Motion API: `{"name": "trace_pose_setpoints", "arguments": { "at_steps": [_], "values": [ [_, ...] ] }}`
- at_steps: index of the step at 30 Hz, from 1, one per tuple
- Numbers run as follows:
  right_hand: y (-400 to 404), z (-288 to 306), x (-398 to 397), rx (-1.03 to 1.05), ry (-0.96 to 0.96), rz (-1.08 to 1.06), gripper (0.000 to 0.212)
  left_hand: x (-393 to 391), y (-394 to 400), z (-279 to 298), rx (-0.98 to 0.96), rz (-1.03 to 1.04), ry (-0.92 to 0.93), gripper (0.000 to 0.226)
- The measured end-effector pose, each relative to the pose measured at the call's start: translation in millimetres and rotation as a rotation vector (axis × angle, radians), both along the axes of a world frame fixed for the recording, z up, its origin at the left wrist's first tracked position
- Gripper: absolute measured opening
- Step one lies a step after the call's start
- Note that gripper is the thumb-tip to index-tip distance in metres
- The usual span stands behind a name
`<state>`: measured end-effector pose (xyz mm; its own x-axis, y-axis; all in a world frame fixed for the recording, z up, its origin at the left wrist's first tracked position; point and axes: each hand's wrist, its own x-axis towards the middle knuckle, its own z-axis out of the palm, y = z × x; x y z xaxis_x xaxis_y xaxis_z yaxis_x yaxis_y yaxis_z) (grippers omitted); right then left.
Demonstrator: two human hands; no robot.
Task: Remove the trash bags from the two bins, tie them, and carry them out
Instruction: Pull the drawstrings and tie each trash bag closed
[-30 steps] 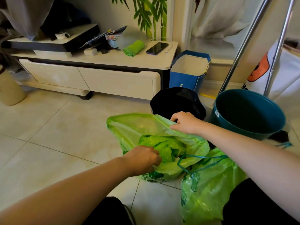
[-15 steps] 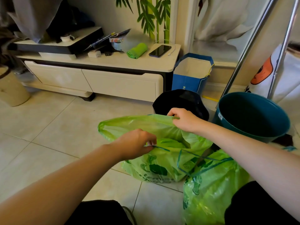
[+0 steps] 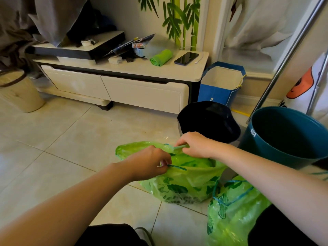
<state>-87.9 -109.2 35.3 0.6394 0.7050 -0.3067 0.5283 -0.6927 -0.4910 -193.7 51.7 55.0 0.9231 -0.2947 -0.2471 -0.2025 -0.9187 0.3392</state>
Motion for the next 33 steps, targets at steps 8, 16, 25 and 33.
{"name": "trace_pose_setpoints", "arguments": {
  "at_steps": [8, 16, 25, 33],
  "values": [
    [21, -6, -4, 0.088, 0.181, -0.143, 0.032, -3, 4, -2, -0.026, -0.001, 0.014, 0.026],
    [20, -10, 1, 0.17, -0.007, -0.262, 0.039, -3, 10, 1, -0.049, 0.005, 0.038, 0.023],
    [18, 11, 3, 0.419, 0.08, -0.397, 0.026, 5, 20, 16, -0.26, 0.115, 0.002, 0.015],
    [1, 49, 6, 0.593, 0.138, -0.444, 0.025, 19, 21, 50, -0.671, 0.268, 0.042, 0.009]
  ]
}}
